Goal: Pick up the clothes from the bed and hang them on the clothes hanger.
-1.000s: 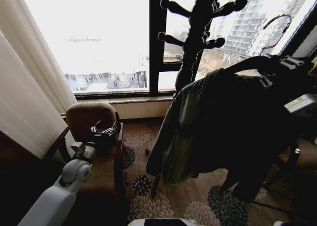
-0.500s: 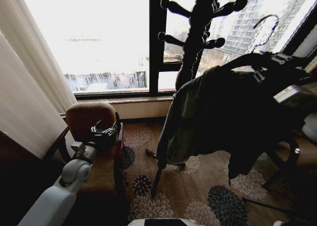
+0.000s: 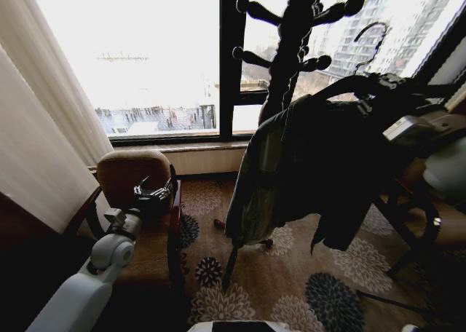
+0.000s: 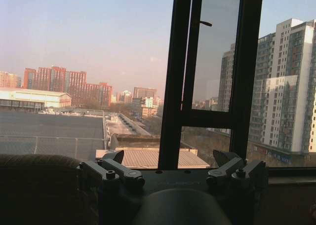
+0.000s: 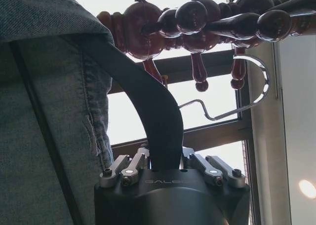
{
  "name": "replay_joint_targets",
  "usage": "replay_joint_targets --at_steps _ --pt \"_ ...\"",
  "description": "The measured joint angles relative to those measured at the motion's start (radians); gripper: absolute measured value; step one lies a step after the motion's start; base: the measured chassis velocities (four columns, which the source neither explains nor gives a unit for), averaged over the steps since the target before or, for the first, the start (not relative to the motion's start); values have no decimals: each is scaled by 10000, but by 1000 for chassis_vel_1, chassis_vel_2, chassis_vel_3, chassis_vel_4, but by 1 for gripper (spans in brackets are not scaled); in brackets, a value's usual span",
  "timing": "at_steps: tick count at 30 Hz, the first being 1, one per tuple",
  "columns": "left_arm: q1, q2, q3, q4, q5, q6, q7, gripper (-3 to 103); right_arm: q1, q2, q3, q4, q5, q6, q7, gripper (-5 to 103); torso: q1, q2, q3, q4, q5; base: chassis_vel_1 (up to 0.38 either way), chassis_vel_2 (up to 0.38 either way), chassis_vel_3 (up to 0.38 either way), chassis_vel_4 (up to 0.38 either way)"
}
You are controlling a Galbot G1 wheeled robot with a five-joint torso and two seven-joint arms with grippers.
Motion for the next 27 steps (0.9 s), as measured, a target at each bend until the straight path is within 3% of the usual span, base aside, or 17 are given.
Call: replay_joint_targets --at_steps 10,27 --pt "0 0 0 0 0 0 -1 100 -302 367 95 -558 -171 240 -45 28 -1 1 0 0 0 0 0 0 0" --pt "0 0 0 0 0 0 0 100 -624 1602 215 -1347 -622 537 -125 28 0 1 0 -1 -2 0 0 0 0"
